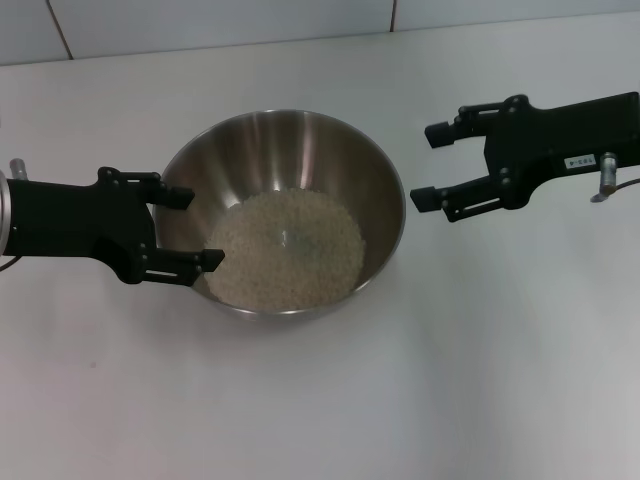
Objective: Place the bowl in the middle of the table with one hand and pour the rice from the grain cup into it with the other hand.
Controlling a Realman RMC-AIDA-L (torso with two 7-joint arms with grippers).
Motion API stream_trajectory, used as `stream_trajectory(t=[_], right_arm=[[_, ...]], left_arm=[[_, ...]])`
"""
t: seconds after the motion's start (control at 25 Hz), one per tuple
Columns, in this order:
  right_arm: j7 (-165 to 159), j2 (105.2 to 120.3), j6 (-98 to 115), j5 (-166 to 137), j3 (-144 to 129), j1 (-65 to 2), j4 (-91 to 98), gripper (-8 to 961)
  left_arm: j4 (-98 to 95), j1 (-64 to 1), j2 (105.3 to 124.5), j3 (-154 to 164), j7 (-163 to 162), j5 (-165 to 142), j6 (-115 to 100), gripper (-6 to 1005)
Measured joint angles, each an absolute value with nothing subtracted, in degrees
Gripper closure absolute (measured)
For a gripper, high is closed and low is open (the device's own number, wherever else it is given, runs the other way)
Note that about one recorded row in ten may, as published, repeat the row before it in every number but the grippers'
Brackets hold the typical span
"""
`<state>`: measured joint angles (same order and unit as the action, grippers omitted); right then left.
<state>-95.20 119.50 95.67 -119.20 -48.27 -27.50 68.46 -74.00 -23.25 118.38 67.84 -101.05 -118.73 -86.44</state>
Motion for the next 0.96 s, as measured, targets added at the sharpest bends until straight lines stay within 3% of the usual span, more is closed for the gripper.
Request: stream_trajectory(t=[0.96], right_arm=[[-99.0,119.51,93.4,-121.8,-52.2,-28.2,69.4,113]], left_arm=[[-74.2,-23.6,118.29,67.8,-101.1,-118.7,-86.4,185]])
